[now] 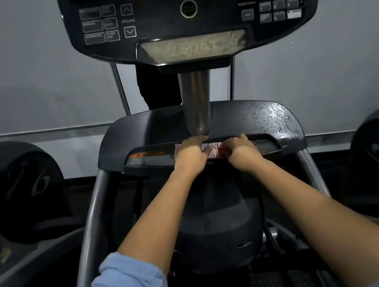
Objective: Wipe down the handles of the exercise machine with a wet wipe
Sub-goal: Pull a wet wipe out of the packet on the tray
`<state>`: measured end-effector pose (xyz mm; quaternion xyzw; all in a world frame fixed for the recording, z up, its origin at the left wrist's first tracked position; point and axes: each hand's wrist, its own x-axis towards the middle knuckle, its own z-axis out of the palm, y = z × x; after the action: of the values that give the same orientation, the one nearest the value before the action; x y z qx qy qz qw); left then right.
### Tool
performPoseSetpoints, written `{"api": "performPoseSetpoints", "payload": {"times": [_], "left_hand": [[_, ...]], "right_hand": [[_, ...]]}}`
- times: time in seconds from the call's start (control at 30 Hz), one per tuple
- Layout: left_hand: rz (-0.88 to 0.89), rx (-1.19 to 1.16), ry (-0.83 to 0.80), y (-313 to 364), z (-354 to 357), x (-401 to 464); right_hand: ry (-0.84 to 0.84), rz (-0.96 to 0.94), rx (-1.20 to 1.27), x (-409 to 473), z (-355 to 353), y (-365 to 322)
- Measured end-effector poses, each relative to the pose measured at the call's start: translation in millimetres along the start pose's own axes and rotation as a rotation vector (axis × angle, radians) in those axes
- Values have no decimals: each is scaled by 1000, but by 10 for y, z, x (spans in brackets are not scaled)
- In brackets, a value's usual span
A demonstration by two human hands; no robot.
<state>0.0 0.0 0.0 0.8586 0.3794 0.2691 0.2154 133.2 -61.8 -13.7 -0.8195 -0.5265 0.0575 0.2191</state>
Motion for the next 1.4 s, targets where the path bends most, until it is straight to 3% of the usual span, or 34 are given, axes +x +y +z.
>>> {"api": "performPoseSetpoints", "payload": {"times": [0.3,0.83,1.0,1.2,1.4], "left_hand": [[31,485,35,92,138,139],[135,773,-49,370,124,107],[-38,557,-9,298,55,144],[-301,-3,117,-72,-267,177],[-323,-256,153,-270,-370,74]], "right_hand": [[12,-57,-164,-49,-127,1],[-12,-34,-217,-71,-233,-82],[-19,-11,-282,-13,-230,-90],[-34,3,-325,51,-201,-90],[-8,-3,-364,78,-170,-116]]}}
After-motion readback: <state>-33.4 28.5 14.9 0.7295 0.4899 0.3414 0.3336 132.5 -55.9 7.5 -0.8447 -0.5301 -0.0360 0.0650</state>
